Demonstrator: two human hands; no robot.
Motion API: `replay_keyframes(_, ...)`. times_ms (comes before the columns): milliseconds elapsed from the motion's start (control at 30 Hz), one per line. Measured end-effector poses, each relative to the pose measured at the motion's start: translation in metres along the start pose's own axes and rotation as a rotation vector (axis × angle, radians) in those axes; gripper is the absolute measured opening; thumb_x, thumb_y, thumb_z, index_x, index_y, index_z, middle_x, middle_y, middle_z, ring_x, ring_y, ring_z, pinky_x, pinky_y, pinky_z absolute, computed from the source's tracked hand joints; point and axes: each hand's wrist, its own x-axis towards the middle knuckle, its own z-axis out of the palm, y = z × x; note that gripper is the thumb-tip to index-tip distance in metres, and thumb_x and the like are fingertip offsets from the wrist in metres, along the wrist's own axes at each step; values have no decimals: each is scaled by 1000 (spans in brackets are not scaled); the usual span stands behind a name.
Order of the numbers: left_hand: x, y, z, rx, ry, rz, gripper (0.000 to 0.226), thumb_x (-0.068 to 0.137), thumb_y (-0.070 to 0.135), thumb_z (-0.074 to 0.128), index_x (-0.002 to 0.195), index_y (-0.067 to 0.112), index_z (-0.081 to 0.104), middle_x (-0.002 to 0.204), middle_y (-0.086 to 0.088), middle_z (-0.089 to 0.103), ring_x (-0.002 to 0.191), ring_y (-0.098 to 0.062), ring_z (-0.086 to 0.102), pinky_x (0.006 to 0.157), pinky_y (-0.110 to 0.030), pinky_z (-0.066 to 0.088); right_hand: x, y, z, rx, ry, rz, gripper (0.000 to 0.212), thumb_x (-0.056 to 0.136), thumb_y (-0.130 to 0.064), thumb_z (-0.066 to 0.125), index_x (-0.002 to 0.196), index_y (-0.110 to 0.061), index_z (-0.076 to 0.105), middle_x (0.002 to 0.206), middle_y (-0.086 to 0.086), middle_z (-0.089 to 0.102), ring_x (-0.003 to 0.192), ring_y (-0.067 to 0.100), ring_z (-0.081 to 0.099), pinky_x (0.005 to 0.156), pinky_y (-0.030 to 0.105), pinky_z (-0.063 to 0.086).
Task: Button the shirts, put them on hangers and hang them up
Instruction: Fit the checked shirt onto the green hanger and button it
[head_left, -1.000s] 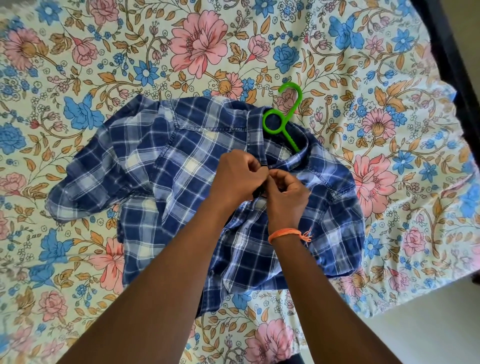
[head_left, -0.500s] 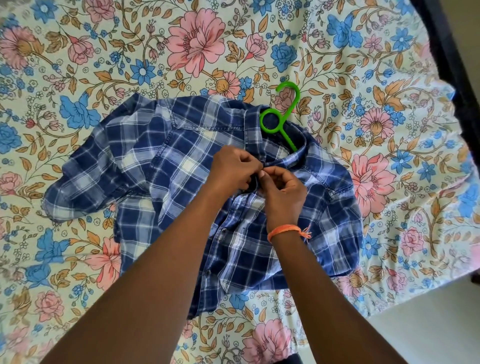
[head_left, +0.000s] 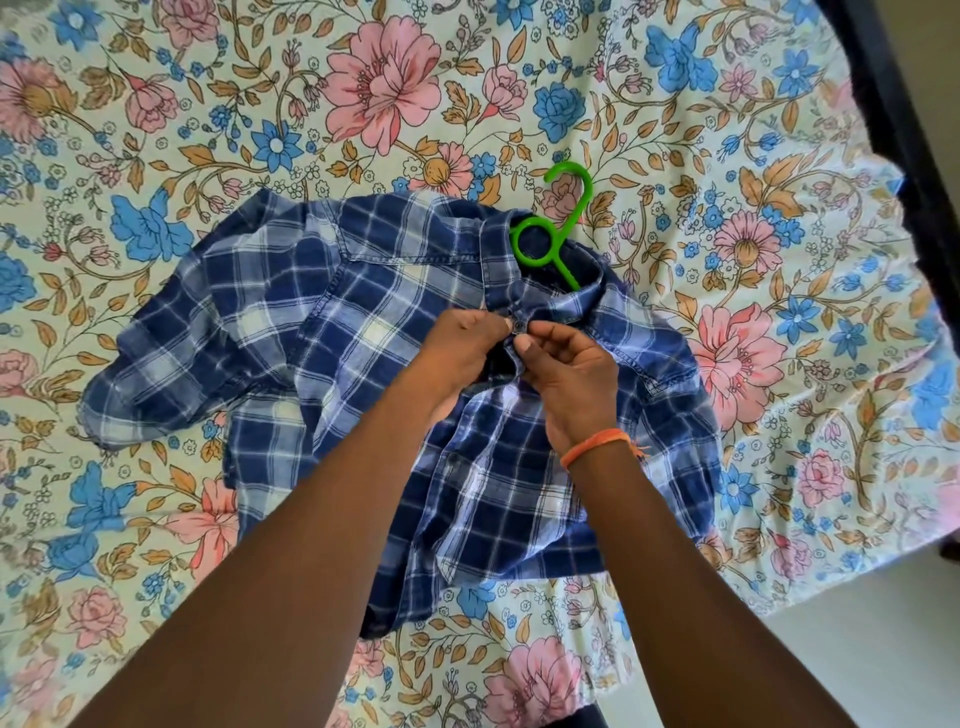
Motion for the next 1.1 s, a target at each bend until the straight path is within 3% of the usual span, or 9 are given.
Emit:
replay_keyframes(167, 3, -8, 2, 510, 179, 218, 23, 93, 20, 61, 81, 1, 67, 73, -14, 66, 64, -22, 56, 63, -36, 48, -4, -13, -11, -59, 10, 92, 14, 86, -17, 75, 90, -4, 72, 82, 10, 73, 73, 21, 69, 63, 33, 60)
replay_keyframes(333, 3, -19, 12, 681, 414, 250, 24, 89, 28, 69, 72, 12, 64, 68, -2, 64, 64, -19, 62, 62, -38, 55, 16, -48, 4, -743, 228, -512, 20, 90, -33, 70, 77, -19, 65, 69, -6, 65, 63, 12, 64, 62, 31, 55)
replay_keyframes(433, 1, -20, 18, 674, 443, 244, 22, 90, 31, 69, 74, 18, 60, 71, 4, 62, 67, -14, 62, 59, -32, 52, 58, -73, 24, -922, 232, -619, 36, 88, -33, 70, 113, -9, 62, 107, 8, 65, 98, 22, 59, 90, 42, 50)
replay_keyframes(533, -3, -18, 19, 667, 424, 224, 23, 92, 31, 67, 74, 20, 56, 73, 5, 60, 66, -10, 58, 54, -24, 43, 106, -82, 36, -987, 180, -345, 76, 84, -40, 75, 142, -4, 41, 142, 17, 49, 131, 33, 45, 108, 42, 37)
replay_keyframes(667, -8, -14, 11, 588, 312, 163, 23, 92, 28, 67, 74, 16, 59, 77, -2, 65, 69, -16, 61, 62, -31, 48, 123, -107, 34, -898, 150, -291, 21, 91, -25, 66, 102, -6, 66, 95, 9, 66, 90, 25, 60, 81, 35, 52)
replay_keyframes(767, -26, -5, 7, 579, 334, 222, 24, 93, 34, 64, 89, 12, 58, 93, -7, 61, 82, -23, 61, 70, -41, 52, 94, -139, 26, -749, 1, -422, 13, 90, -21, 70, 83, -13, 64, 77, 5, 64, 74, 23, 59, 70, 29, 50)
replay_keyframes(867, -61, 31, 10, 608, 471, 418, 47, 87, 53, 64, 107, 14, 47, 110, -1, 42, 92, -16, 47, 70, -28, 41, 27, -183, 19, -749, -128, -583, 12, 87, -16, 73, 80, -19, 64, 70, -5, 60, 66, 11, 54, 66, 20, 43)
replay_keyframes(967, -113, 93, 20, 693, 504, 605, 70, 82, 61, 66, 129, 16, 40, 122, -3, 41, 105, -17, 44, 76, -29, 43, -54, -232, 11, -680, -168, -699, 4, 87, -13, 74, 88, -16, 71, 82, 8, 67, 74, 18, 58, 70, 25, 46)
replay_keyframes(1100, -193, 167, 32, 885, 531, 779, 42, 89, 31, 64, 125, 14, 52, 118, -10, 53, 105, -30, 52, 76, -41, 49, -153, -300, -7, -659, -146, -861, 9, 88, -13, 72, 95, -8, 75, 82, 0, 65, 75, 0, 56, 71, 15, 45)
